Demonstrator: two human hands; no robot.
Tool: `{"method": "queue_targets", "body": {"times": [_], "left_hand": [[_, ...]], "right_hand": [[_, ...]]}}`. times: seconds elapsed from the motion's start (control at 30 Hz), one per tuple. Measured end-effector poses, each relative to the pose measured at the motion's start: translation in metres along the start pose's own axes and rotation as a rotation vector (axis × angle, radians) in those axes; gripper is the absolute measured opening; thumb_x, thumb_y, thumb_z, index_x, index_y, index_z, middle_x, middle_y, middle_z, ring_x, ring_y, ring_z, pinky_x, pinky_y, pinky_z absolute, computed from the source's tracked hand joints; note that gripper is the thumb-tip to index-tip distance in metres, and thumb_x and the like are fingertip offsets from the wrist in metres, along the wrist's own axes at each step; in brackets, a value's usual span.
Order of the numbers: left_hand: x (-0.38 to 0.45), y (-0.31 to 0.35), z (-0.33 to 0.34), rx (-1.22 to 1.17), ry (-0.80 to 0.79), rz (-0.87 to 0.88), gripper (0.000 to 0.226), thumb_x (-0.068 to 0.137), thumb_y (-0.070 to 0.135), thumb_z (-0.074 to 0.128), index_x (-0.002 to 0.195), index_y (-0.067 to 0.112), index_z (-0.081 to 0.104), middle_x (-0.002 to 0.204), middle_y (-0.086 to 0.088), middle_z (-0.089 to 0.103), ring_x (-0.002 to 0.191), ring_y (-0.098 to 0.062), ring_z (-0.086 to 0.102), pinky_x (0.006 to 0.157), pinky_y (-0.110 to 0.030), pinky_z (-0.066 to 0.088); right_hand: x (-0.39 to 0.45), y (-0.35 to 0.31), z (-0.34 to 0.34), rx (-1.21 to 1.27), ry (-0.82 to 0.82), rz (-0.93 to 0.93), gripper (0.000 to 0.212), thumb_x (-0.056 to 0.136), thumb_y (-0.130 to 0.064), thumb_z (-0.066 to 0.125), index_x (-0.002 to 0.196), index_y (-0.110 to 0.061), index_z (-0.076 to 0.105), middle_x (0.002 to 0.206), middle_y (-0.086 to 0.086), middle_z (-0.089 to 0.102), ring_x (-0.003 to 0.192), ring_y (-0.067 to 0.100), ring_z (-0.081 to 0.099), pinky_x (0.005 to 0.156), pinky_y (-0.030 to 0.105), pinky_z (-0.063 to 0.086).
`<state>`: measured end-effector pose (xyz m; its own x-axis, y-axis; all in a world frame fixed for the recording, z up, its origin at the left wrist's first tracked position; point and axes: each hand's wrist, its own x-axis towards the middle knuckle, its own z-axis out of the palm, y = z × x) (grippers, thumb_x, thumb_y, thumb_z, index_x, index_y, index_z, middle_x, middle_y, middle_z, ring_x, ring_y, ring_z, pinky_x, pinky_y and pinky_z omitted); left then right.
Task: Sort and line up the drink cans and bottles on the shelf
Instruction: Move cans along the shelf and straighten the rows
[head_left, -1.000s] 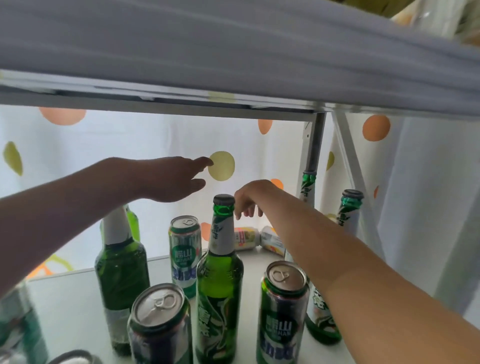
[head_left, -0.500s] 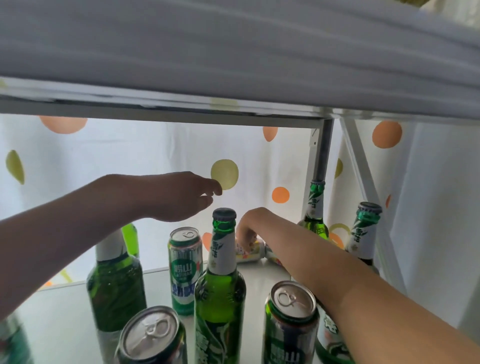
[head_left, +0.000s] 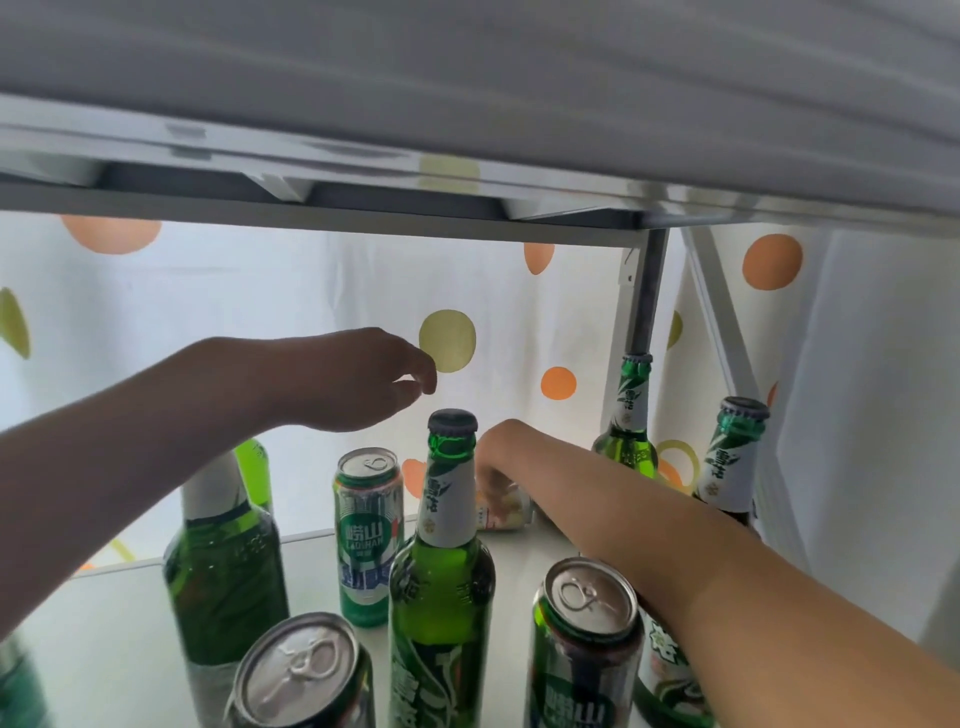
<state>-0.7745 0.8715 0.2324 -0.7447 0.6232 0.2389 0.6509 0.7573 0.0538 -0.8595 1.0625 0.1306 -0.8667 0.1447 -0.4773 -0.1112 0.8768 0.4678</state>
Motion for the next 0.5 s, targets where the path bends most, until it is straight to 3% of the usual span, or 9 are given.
{"method": "queue_targets", "body": {"times": [0.07, 0.17, 0.27, 0.4, 0.5], "left_hand": [[-0.001, 0.002, -0.002, -0.002, 0.000, 0.020, 0.018, 0.100, 0.035, 0.042, 0.097, 0.046, 0.056, 0.090, 0.027, 0.047, 0.078, 0.005, 0.048, 0.074, -0.022, 0.035], [-0.006, 0.004, -0.004, -0.026, 0.063, 0.066, 0.024, 0.097, 0.048, 0.041, 0.100, 0.040, 0.063, 0.103, 0.021, 0.061, 0.090, -0.003, 0.057, 0.087, -0.030, 0.045], [-0.012, 0.005, -0.011, -0.087, 0.186, 0.105, 0.037, 0.090, 0.062, 0.036, 0.098, 0.039, 0.064, 0.089, 0.020, 0.064, 0.077, -0.001, 0.059, 0.075, -0.029, 0.049], [-0.015, 0.002, -0.016, -0.098, 0.205, 0.099, 0.042, 0.086, 0.063, 0.033, 0.090, 0.035, 0.065, 0.079, 0.014, 0.063, 0.061, -0.005, 0.055, 0.070, -0.033, 0.051], [-0.014, -0.003, -0.013, -0.137, 0.172, 0.060, 0.040, 0.085, 0.061, 0.033, 0.083, 0.036, 0.064, 0.072, 0.010, 0.062, 0.053, -0.005, 0.051, 0.068, -0.033, 0.050]], "right_hand": [[-0.005, -0.001, 0.001, -0.008, -0.033, -0.008, 0.056, 0.083, -0.035, 0.078, 0.133, -0.016, 0.061, 0.142, 0.005, 0.054, 0.110, 0.025, 0.062, 0.063, 0.031, 0.047], [-0.013, -0.003, 0.001, -0.002, -0.029, -0.008, 0.059, 0.080, -0.034, 0.080, 0.133, -0.015, 0.061, 0.137, 0.005, 0.055, 0.092, 0.022, 0.063, 0.064, 0.030, 0.050], [-0.015, -0.002, 0.002, 0.032, -0.075, -0.002, 0.051, 0.081, -0.037, 0.078, 0.125, -0.015, 0.066, 0.131, 0.006, 0.058, 0.100, 0.023, 0.065, 0.082, 0.034, 0.055], [-0.024, 0.006, 0.000, 0.183, -0.091, 0.023, 0.031, 0.079, -0.037, 0.079, 0.098, -0.015, 0.068, 0.108, 0.002, 0.063, 0.079, 0.019, 0.065, 0.070, 0.028, 0.056], [-0.035, 0.013, -0.009, 0.243, 0.008, 0.026, 0.040, 0.082, -0.040, 0.075, 0.110, -0.013, 0.067, 0.119, 0.005, 0.064, 0.104, 0.023, 0.066, 0.095, 0.037, 0.054]]}}
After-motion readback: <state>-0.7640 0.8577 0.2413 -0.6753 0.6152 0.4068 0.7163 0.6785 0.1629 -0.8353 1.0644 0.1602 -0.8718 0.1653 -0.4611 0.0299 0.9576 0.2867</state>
